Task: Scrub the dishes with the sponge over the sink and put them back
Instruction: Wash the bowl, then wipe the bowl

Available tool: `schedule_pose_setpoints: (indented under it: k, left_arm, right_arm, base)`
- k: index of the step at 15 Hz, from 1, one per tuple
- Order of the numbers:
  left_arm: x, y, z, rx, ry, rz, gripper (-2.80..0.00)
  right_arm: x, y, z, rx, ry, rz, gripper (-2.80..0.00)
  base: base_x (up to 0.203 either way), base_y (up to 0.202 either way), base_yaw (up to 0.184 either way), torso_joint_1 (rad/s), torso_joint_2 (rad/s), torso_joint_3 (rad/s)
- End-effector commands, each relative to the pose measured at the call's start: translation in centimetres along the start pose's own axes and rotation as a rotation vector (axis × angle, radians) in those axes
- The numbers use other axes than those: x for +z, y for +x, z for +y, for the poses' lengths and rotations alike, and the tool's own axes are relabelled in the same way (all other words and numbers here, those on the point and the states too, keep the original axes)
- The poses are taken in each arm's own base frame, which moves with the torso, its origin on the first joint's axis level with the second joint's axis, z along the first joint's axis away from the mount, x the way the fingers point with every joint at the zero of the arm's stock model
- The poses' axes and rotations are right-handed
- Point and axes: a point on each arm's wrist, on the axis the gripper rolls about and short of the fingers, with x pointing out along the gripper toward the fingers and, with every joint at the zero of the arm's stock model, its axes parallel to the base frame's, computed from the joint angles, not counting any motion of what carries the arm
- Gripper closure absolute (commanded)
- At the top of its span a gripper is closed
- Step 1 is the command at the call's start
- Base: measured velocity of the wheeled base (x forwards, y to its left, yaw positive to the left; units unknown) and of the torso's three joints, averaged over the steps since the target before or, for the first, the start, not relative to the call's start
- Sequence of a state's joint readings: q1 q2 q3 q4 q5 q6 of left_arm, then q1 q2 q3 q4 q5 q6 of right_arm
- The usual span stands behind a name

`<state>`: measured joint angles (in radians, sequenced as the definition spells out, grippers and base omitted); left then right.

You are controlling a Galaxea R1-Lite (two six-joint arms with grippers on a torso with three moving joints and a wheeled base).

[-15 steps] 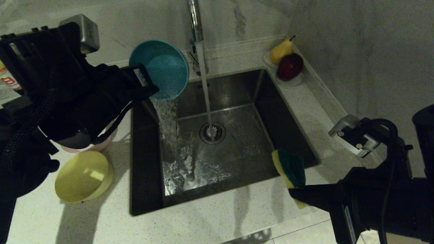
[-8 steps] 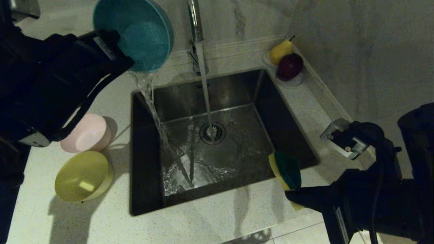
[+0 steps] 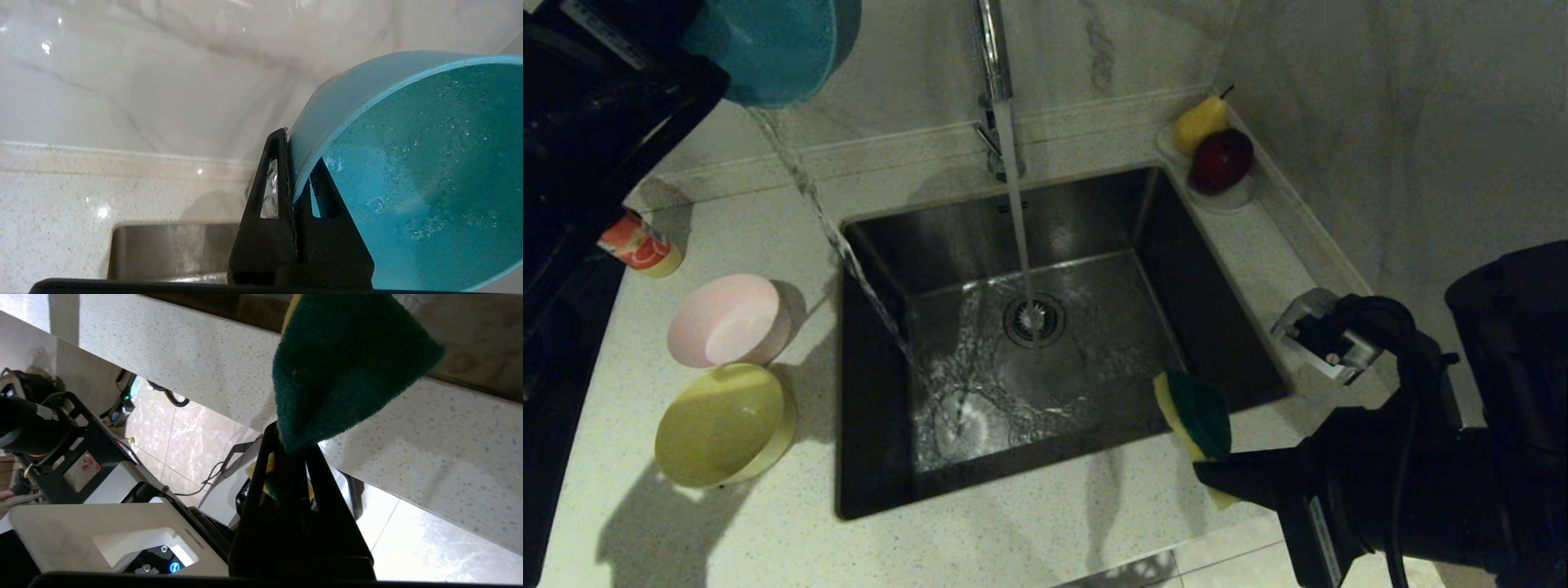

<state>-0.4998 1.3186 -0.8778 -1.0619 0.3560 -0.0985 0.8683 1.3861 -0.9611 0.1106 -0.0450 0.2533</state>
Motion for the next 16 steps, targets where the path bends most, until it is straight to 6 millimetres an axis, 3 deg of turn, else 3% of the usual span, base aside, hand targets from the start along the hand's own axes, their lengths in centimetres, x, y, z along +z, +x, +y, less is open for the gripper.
schedule_pose_setpoints:
  k: [1, 3, 8, 12, 16]
  left_arm:
    - [1.3, -1.2, 0.3, 0.005, -0.010, -0.021, 0.00]
    - [0.1, -2.2, 0.8, 0.021, 0.042, 0.118, 0.00]
    - [-3.9, -4.8, 1.7, 0.012, 0.164, 0.651, 0.00]
    - [-4.5, -3.9, 0.9, 0.011, 0.114, 0.742, 0.00]
    - [-6.3, -4.1, -1.3, -0.067, 0.132, 0.801, 0.00]
  right_arm:
    - [0.0, 0.4, 0.1, 0.015, -0.001, 0.011, 0.00]
    - [0.5, 0.0, 0.6, 0.047, -0.008, -0.009, 0.00]
    - [1.7, -3.4, 1.6, 0.229, 0.016, 0.003, 0.00]
    - [4.1, -5.7, 2.3, 0.387, 0.062, 0.040, 0.00]
    - [6.7, -5.7, 3.1, 0.436, 0.080, 0.086, 0.00]
  base:
    - [0.000, 0.000, 0.000, 0.000, 0.00, 0.000]
    - [0.000, 0.000, 0.000, 0.000, 0.00, 0.000]
    - [0.000, 0.000, 0.000, 0.000, 0.00, 0.000]
    - [0.000, 0.000, 0.000, 0.000, 0.00, 0.000]
    - [0.000, 0.000, 0.000, 0.000, 0.00, 0.000]
